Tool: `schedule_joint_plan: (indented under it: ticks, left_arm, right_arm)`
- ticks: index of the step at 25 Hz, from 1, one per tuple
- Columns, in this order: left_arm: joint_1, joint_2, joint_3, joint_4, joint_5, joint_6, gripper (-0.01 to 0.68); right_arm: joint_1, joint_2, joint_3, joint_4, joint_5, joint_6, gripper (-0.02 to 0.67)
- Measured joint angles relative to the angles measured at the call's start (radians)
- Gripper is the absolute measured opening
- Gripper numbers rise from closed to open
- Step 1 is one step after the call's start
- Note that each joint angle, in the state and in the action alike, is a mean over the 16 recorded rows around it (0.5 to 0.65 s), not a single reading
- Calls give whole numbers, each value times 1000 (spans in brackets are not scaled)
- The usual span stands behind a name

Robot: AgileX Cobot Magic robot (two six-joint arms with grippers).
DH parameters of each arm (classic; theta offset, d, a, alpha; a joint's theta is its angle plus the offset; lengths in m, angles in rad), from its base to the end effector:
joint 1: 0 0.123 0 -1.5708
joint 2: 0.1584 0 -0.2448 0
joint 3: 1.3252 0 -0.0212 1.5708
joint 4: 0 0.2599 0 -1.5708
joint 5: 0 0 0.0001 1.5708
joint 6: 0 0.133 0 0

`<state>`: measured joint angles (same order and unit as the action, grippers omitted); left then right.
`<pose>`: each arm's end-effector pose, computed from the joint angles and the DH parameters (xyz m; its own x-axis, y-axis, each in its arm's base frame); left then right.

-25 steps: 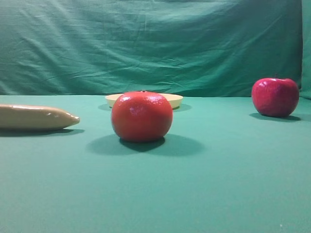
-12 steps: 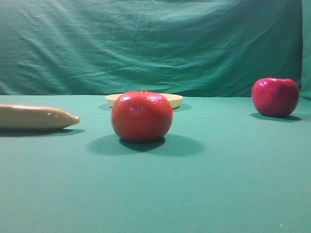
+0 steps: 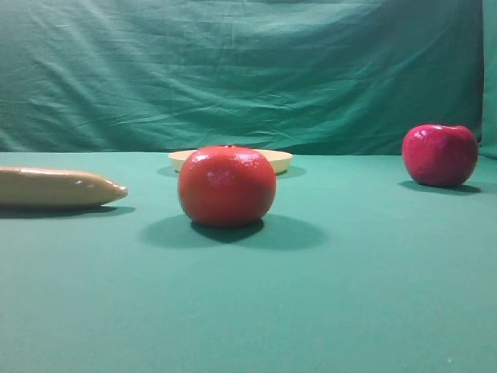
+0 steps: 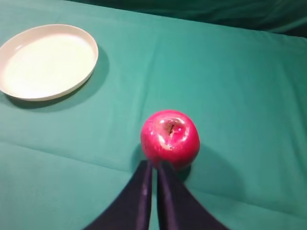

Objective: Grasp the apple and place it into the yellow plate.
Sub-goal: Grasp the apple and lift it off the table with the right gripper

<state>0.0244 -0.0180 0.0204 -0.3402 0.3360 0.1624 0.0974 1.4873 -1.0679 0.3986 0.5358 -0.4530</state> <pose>0.1437 -0.0112 0.1697 -0.2413 -0.1644 -0.9564 0.0449 0.9826 -0.1802 0.3543 0.0611 0.2059 -0.7082 -0.1730 -0.6844 -0.3043 0.9496 0.0749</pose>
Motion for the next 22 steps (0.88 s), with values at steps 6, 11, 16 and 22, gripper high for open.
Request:
schedule_joint_plan:
  ticks: [6,11,16,22]
  left_arm:
    - [0,0,0,0,0,0,157]
    - [0,0,0,0,0,0,157]
    - [0,0,0,0,0,0,157]
    - [0,0,0,0,0,0,157]
  right_arm:
    - [0,158,-102,-2,37,-8,624]
    - [0,269,-141,-4,1,-14,668]
    - [0,362,-164,-5,-55,-21,665]
    - [0,440,-187,-6,-97,-28,614]
